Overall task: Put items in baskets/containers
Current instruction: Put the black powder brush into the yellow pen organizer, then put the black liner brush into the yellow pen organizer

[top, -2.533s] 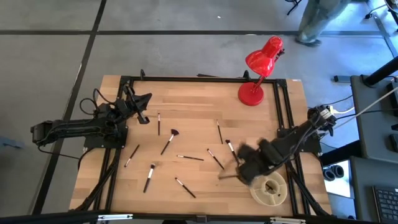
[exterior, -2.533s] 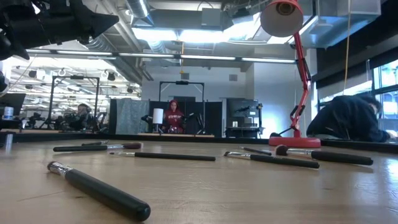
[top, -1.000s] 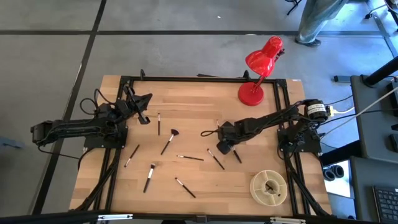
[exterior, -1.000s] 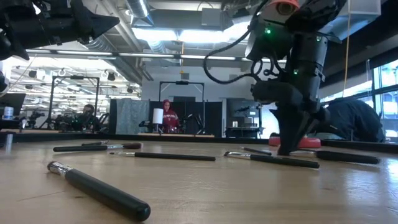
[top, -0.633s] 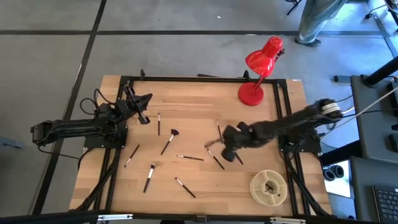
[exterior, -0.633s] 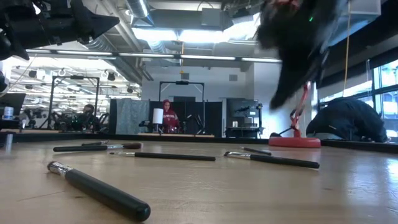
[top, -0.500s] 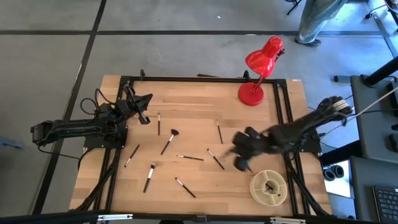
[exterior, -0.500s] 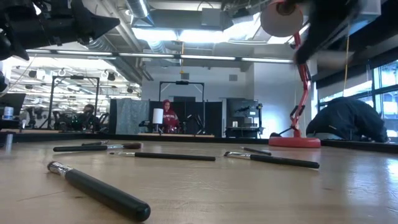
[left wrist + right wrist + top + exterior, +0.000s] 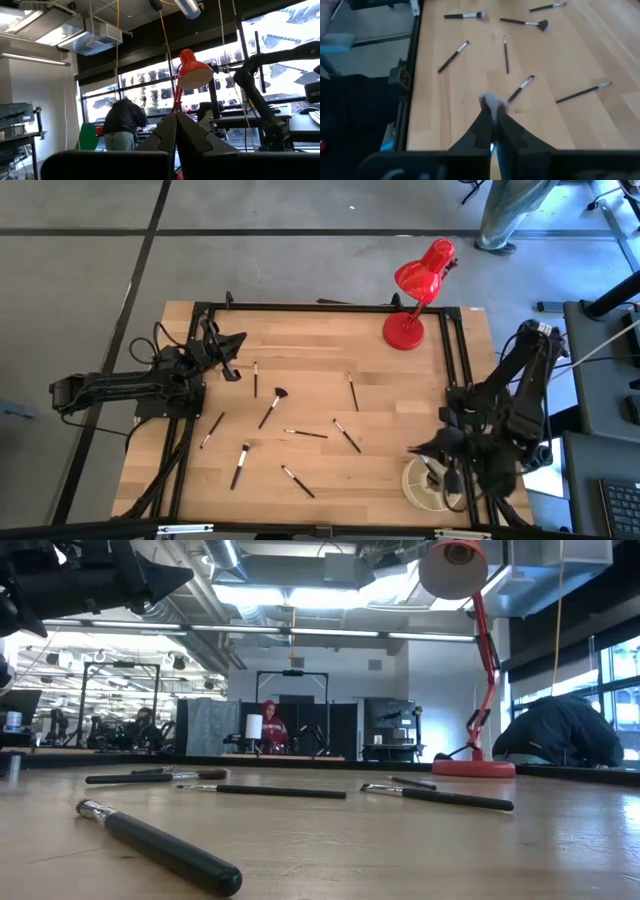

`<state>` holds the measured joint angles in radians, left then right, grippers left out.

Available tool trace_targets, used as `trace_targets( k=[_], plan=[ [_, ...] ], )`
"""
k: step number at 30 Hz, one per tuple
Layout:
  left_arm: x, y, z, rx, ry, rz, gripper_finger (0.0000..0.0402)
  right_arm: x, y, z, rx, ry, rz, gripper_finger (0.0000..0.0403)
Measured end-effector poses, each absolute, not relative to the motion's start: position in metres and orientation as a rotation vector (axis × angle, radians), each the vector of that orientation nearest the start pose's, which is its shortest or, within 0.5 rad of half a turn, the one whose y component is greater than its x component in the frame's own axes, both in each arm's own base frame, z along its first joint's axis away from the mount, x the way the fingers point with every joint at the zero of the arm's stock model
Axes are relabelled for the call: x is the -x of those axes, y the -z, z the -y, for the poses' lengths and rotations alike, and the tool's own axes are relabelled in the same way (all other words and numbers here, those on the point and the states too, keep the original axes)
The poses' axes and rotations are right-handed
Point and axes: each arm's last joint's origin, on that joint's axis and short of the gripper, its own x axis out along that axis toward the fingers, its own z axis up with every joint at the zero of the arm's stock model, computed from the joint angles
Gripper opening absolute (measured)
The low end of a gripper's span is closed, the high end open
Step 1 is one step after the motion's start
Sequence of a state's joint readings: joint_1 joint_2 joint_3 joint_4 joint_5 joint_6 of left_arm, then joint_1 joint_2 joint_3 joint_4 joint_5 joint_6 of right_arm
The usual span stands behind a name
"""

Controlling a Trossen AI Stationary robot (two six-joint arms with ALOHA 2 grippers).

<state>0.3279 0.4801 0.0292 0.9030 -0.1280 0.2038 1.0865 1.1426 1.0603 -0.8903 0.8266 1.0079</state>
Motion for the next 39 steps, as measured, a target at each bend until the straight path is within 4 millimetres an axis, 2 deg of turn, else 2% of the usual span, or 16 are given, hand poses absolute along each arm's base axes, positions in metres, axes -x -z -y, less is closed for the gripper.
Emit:
trace_targets(
  k=[4,10,14,19,24,29,33,39],
  plan=[
    [-0.112,-0.215,-0.042,-0.242,-0.493,0.405,0.0002,-0.114,-0.302,-0.190,-0.163,0.060,-0.587,0.0013],
    [-0.112,-0.215,-0.042,-0.242,-0.493,0.405,0.0005,-0.118,-0.278,-0.212,-0.108,0.086,-0.632,0.0032],
    [-0.112,-0.215,-0.042,-0.242,-0.493,0.405,0.0005,-0.117,-0.271,-0.216,-0.145,0.113,-0.654,0.0046],
    [-0.112,-0.215,-0.042,-0.241,-0.502,0.404,0.0002,-0.114,-0.278,-0.211,-0.310,0.117,-0.695,0.0089],
    [-0.112,-0.215,-0.042,-0.261,-0.510,0.399,0.0007,-0.112,-0.288,-0.200,-0.400,0.127,-0.702,0.0150],
    [-0.112,-0.215,-0.042,-0.258,-0.509,0.400,0.0005,-0.125,-0.294,-0.183,-0.434,0.204,-0.665,0.0192],
    [-0.112,-0.214,-0.042,-0.254,-0.507,0.398,0.0003,-0.151,-0.291,-0.158,-0.441,0.375,-0.668,0.0197],
    [-0.112,-0.214,-0.042,-0.254,-0.507,0.392,0.0005,-0.206,-0.270,-0.113,-0.480,0.645,-0.768,0.0198]
  ],
)
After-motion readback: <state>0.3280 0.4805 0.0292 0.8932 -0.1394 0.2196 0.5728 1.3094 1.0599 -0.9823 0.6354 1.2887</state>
